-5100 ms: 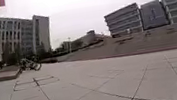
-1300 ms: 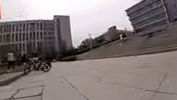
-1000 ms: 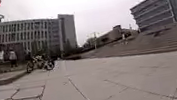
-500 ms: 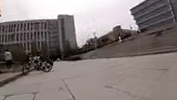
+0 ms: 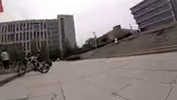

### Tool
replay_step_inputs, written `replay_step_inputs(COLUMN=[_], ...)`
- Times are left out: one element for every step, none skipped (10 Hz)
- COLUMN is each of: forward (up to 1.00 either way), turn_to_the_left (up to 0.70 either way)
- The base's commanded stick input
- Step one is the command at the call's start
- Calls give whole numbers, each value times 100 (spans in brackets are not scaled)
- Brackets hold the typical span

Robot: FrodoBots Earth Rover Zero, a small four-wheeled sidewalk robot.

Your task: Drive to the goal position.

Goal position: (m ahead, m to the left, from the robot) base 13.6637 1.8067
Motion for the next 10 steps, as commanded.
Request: replay_step_inputs(forward=[85, 85, 85, 85, 85, 85, 85, 85, 85, 85], turn_to_the_left=[0, 0, 0, 0, 0, 0, 0, 0, 0, 0])
